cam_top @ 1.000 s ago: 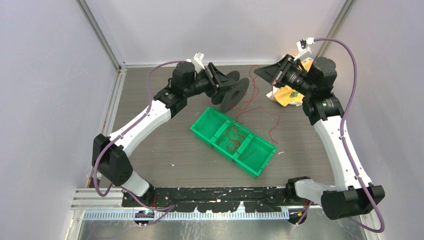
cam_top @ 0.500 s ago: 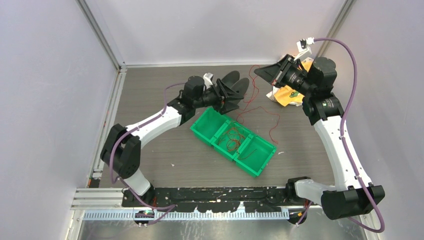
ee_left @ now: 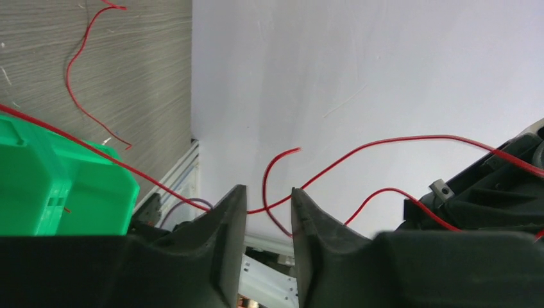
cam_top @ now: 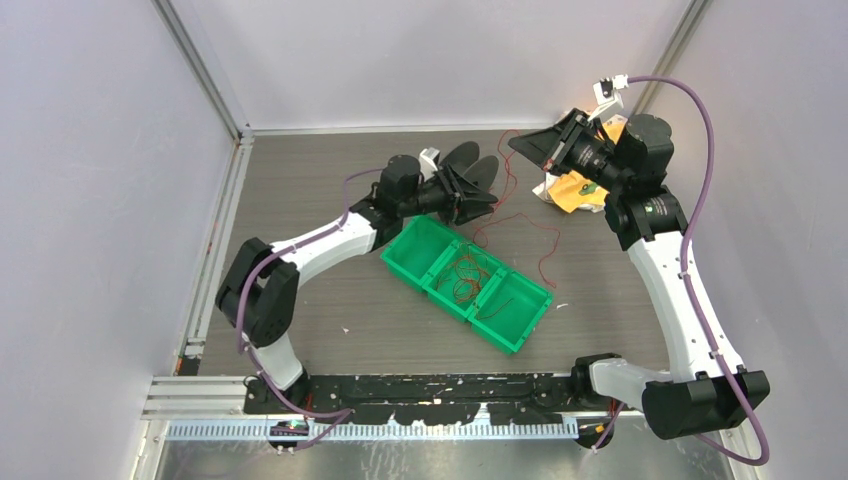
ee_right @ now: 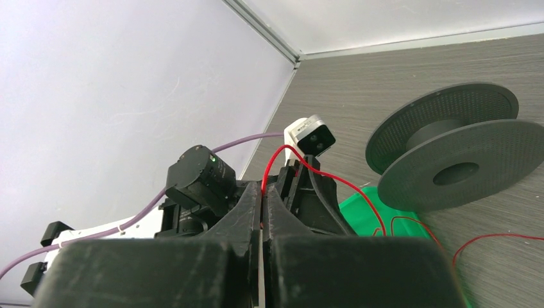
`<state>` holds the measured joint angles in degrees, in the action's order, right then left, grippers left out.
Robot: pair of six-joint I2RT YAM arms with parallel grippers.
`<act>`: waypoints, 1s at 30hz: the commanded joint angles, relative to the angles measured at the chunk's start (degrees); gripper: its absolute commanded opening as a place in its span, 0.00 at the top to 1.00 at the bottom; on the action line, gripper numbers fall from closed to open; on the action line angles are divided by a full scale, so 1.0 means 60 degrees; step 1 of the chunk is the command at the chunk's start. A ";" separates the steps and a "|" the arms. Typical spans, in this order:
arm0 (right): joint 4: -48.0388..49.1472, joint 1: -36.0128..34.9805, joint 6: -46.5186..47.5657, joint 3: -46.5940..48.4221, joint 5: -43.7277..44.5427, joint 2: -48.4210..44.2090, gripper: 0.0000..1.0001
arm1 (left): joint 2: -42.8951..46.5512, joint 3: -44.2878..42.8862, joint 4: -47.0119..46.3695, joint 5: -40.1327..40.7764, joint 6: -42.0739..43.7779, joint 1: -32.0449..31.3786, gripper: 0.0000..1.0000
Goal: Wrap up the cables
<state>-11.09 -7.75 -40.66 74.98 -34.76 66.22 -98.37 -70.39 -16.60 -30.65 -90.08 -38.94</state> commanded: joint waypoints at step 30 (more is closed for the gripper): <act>-0.3347 -0.2383 0.6819 0.1216 0.2678 -0.1363 0.27 | 0.0310 -0.7142 0.8091 -0.0538 0.6587 0.1611 0.99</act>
<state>-35.40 -15.29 -10.76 80.55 -23.07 55.92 -93.93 -110.96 26.89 -30.11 -52.45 -29.85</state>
